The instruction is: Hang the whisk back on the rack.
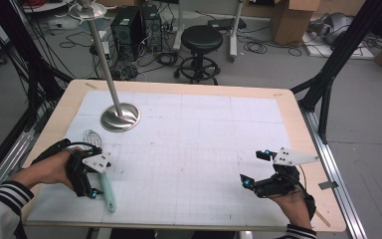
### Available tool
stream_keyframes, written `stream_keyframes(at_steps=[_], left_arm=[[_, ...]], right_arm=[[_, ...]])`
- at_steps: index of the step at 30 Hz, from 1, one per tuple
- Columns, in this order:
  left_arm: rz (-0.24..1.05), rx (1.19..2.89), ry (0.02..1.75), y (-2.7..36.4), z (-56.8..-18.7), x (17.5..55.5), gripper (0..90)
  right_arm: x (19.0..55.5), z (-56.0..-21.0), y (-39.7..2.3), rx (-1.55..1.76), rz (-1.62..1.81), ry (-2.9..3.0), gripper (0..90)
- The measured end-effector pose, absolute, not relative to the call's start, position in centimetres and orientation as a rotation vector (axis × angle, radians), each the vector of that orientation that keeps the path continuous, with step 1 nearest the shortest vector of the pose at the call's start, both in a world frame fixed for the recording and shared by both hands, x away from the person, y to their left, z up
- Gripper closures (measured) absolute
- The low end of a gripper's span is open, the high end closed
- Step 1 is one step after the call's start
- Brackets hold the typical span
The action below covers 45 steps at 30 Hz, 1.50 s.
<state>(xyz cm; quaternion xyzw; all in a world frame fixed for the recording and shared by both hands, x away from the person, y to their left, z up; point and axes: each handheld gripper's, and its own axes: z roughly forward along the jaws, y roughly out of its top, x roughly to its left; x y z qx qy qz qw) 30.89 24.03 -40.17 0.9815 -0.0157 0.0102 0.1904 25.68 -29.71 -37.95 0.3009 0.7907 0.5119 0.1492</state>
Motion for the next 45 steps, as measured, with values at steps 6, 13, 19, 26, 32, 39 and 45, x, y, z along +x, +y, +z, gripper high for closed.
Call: stream_keyframes(at_steps=[6, 13, 19, 26, 32, 39, 45], left_arm=[[0.039, 2.776, -0.085, 23.79, -40.49, 30.79, 16.3], [0.016, 2.785, -0.111, 23.57, -40.86, 30.84, 16.7], [0.02, 2.783, -0.13, 23.41, -40.97, 30.87, 17.0], [0.029, 2.773, -0.151, 23.53, -40.79, 30.71, 27.6], [0.045, 2.773, -0.167, 23.48, -40.72, 30.59, 33.9], [0.062, 2.768, -0.167, 23.5, -40.6, 30.51, 42.1], [0.068, 2.769, -0.162, 23.47, -40.54, 30.37, 47.7]], right_arm=[[25.59, -37.87, -29.72, 0.864, 1.475, 2.271, 0.5], [25.57, -37.83, -29.75, 0.863, 1.482, 2.267, 0.5], [25.58, -37.83, -29.77, 0.866, 1.481, 2.266, 0.5], [25.58, -37.79, -29.84, 0.866, 1.484, 2.259, 0.5], [25.59, -37.78, -29.78, 0.87, 1.483, 2.259, 0.5], [25.62, -37.75, -29.73, 0.867, 1.486, 2.256, 0.5], [25.67, -37.73, -29.69, 0.861, 1.485, 2.256, 0.5]])
